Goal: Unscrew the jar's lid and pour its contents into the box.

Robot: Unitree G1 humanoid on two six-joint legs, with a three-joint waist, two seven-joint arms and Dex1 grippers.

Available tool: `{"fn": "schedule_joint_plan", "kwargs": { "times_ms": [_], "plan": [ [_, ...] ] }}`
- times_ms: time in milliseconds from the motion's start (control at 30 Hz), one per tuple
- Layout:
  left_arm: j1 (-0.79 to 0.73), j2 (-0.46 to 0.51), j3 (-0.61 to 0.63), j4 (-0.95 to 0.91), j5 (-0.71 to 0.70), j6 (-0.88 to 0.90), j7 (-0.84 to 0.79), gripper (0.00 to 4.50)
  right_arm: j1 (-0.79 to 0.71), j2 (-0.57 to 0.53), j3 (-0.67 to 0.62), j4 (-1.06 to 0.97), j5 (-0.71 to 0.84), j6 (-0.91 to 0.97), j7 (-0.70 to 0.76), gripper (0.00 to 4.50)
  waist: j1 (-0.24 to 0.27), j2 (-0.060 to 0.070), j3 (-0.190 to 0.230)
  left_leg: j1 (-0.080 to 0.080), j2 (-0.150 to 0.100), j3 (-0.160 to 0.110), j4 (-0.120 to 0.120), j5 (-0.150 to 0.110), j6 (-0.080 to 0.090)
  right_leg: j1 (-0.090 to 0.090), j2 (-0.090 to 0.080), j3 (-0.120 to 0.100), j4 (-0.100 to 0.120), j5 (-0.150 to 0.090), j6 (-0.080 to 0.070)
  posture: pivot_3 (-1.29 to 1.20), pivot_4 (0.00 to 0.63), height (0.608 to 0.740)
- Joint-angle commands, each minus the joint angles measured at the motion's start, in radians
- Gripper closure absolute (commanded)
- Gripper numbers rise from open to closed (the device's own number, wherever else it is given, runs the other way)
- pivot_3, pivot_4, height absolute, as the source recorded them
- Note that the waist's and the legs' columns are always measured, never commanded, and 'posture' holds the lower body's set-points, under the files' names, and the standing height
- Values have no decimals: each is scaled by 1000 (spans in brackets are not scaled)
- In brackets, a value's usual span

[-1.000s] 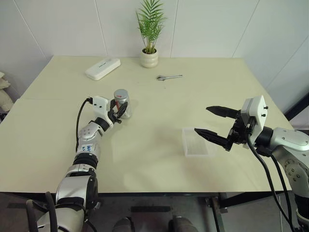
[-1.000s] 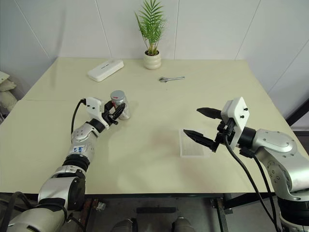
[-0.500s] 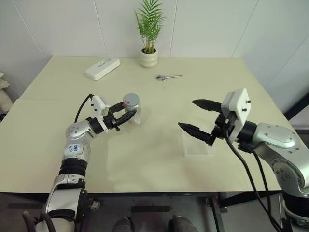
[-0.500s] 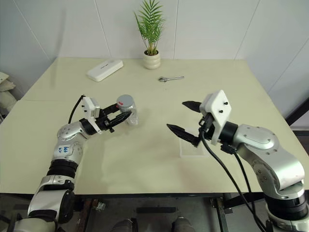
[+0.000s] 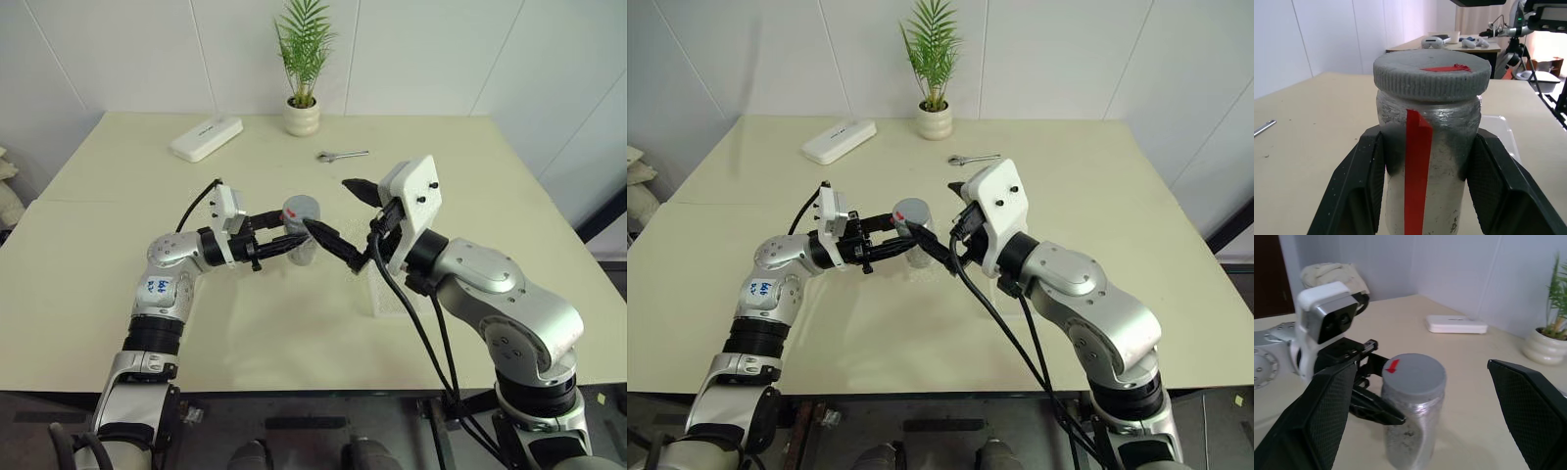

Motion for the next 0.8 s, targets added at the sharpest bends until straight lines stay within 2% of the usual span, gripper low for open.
{"fn": "schedule_joint_plan", "kwargs": {
  "times_ms": [33, 367, 800],
  "plan": [
    [-17, -11, -7, -71, -40, 44, -9, 2535, -14, 33, 40, -9, -54, -30, -29, 0, -1, 0, 0, 0, 0, 0, 0, 0, 0, 0, 0, 0, 0, 0, 0, 0, 150, 740],
    [-4, 12, -17, -146, -66, 132, -41, 2535, 5, 85, 103, 52, -145, -84, -13, 0, -2, 0, 0, 0, 0, 0, 0, 0, 0, 0, 0, 0, 0, 0, 0, 0, 150, 740],
    [1, 19, -18, -158, -63, 136, -47, 2535, 1, 113, 91, 60, -174, -65, 2, 0, -1, 0, 0, 0, 0, 0, -1, 0, 0, 0, 0, 0, -1, 0, 0, 0, 150, 740]
  ]
}}
